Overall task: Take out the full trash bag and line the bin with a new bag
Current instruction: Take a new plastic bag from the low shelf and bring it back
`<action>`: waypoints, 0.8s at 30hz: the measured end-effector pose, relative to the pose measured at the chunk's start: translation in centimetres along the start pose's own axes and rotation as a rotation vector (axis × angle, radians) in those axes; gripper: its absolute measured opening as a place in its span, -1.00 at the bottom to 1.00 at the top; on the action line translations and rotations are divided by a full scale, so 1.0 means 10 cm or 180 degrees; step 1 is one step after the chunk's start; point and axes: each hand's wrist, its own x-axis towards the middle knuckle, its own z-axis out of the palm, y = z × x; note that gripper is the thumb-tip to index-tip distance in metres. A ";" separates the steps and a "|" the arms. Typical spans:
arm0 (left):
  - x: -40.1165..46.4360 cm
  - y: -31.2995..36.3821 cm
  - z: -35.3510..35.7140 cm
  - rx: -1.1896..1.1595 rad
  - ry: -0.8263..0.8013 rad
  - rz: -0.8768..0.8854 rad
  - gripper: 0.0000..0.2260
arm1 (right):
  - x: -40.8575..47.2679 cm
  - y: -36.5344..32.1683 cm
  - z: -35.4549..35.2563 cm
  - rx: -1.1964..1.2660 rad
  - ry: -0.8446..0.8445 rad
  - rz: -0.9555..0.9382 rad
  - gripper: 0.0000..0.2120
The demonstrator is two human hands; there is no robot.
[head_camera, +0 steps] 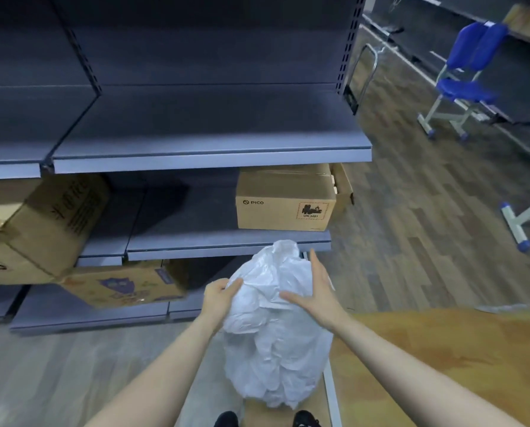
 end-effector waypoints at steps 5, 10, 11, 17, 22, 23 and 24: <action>0.08 0.20 0.20 -0.1374 0.0266 -0.1308 -0.87 | -0.45 0.06 0.61 -0.0693 -0.0161 -0.0009 0.37; 0.04 0.45 0.32 -0.2449 0.0340 -0.1949 -0.81 | -0.59 -0.11 1.10 -0.0736 0.0204 0.0877 0.44; 0.04 0.47 0.32 -0.2568 0.0356 -0.2012 -0.82 | -0.53 -0.14 1.12 -0.0700 0.0405 0.0966 0.30; -0.06 0.57 0.08 -0.2984 0.0674 -0.1935 -0.69 | -0.06 0.17 0.71 -0.0595 0.0865 0.0763 -0.43; -0.03 0.53 -0.17 -0.2884 0.0168 -0.1263 -0.59 | 0.19 0.12 0.34 -0.1272 -0.0127 0.0503 -0.53; -0.06 0.52 -0.20 -0.2819 -0.0020 -0.1031 -0.56 | 0.24 0.07 0.30 -0.1029 -0.0236 0.0526 -0.62; -0.09 0.52 -0.24 -0.2687 -0.0131 -0.0849 -0.54 | 0.28 -0.02 0.26 -0.0750 -0.0394 0.0633 -0.70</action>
